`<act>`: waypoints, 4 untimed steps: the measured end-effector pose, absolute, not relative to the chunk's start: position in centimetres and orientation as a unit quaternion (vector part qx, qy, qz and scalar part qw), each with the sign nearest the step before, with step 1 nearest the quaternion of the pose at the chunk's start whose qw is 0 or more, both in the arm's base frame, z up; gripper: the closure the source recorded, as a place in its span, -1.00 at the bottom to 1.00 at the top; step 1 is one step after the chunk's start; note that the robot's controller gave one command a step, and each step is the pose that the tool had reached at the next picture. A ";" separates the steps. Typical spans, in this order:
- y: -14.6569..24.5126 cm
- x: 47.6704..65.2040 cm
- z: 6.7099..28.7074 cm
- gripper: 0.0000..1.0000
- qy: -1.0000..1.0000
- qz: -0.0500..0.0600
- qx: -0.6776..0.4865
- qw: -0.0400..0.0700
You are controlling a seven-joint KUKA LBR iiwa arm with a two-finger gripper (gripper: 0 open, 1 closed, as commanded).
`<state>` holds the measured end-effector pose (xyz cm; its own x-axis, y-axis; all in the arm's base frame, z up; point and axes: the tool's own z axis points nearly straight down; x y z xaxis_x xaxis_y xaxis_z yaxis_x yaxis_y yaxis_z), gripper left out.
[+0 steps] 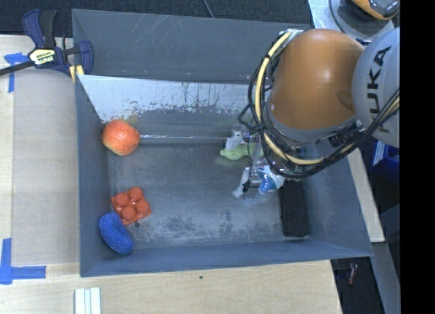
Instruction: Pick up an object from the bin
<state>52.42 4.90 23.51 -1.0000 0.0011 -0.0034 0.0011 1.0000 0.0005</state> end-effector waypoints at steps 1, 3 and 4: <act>0.5 50.2 20.3 -1.00 0.999 0.000 0.041 0.002; -2.5 53.5 18.3 -1.00 0.996 0.000 0.087 0.004; -5.1 56.7 12.2 -1.00 0.988 0.002 0.153 0.010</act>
Offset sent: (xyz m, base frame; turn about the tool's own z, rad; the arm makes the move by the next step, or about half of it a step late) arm 0.0197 -0.0678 -0.0517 0.1949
